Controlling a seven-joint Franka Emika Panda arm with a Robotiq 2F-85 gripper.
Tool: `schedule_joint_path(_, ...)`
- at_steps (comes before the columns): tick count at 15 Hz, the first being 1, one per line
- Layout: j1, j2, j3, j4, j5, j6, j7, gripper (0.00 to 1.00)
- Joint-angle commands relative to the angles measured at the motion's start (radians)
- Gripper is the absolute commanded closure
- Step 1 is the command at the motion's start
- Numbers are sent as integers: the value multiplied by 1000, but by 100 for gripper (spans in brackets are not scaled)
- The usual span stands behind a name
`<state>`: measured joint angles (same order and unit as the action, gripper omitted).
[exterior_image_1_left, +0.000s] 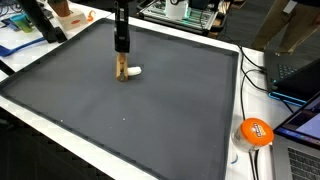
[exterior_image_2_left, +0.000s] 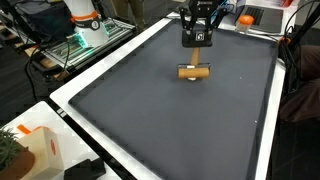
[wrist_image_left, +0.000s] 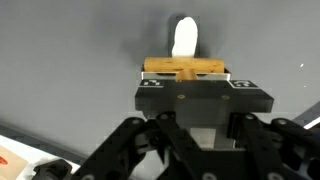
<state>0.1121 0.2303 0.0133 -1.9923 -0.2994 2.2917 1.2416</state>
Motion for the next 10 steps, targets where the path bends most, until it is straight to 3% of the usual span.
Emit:
schedule_joint_path(1,2,18,12,11,81,-77,-88,78)
schedule_joint_path(5,-8,2,29,34,208,-183,-247,78)
schedule_joint_path(10,7,35,25,41,255,-219,-258,78)
